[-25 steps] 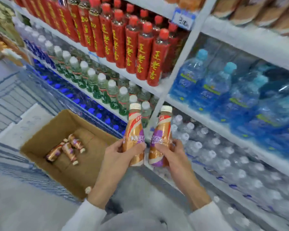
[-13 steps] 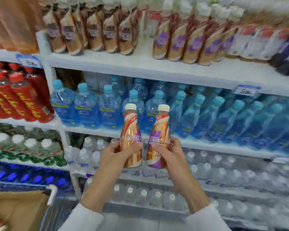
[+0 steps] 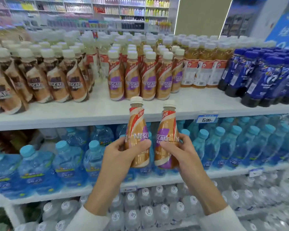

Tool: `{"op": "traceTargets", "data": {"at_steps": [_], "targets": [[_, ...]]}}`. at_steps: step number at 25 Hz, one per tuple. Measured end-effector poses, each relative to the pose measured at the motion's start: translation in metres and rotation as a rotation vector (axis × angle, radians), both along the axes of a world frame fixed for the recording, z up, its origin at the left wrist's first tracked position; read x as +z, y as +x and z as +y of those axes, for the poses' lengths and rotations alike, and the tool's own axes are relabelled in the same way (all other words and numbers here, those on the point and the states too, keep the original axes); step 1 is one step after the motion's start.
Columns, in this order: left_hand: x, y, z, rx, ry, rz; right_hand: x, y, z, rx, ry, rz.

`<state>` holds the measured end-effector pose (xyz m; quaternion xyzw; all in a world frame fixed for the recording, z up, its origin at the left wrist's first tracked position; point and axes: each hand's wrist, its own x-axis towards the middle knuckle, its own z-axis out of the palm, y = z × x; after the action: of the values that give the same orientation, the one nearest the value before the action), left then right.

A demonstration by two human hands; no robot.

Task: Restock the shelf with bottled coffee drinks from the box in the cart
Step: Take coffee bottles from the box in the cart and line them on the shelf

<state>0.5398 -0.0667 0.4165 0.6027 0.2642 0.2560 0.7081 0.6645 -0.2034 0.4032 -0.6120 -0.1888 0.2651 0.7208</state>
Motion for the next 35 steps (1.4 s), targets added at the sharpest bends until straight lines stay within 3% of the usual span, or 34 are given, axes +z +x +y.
{"op": "traceTargets", "data": {"at_steps": [11, 19, 23, 28, 35], "targets": [[0.067, 0.106, 0.060, 0.075, 0.354, -0.107, 0.078, 0.116, 0.062, -0.090, 0.091, -0.356], [0.037, 0.139, 0.068, 0.199, 0.432, 0.010, 0.044, 0.166, 0.073, 0.067, 0.106, -0.402], [0.030, 0.140, 0.063, 0.300, 0.486, 0.032, 0.044, 0.163, 0.070, 0.081, 0.004, -0.512], [0.025, 0.143, 0.051, 0.453, 0.620, 0.060, 0.048, 0.148, 0.071, -0.138, -0.168, -0.660], [0.031, 0.132, 0.073, 0.155, 0.465, -0.007, 0.047, 0.169, 0.061, 0.106, -0.131, -0.510]]}}
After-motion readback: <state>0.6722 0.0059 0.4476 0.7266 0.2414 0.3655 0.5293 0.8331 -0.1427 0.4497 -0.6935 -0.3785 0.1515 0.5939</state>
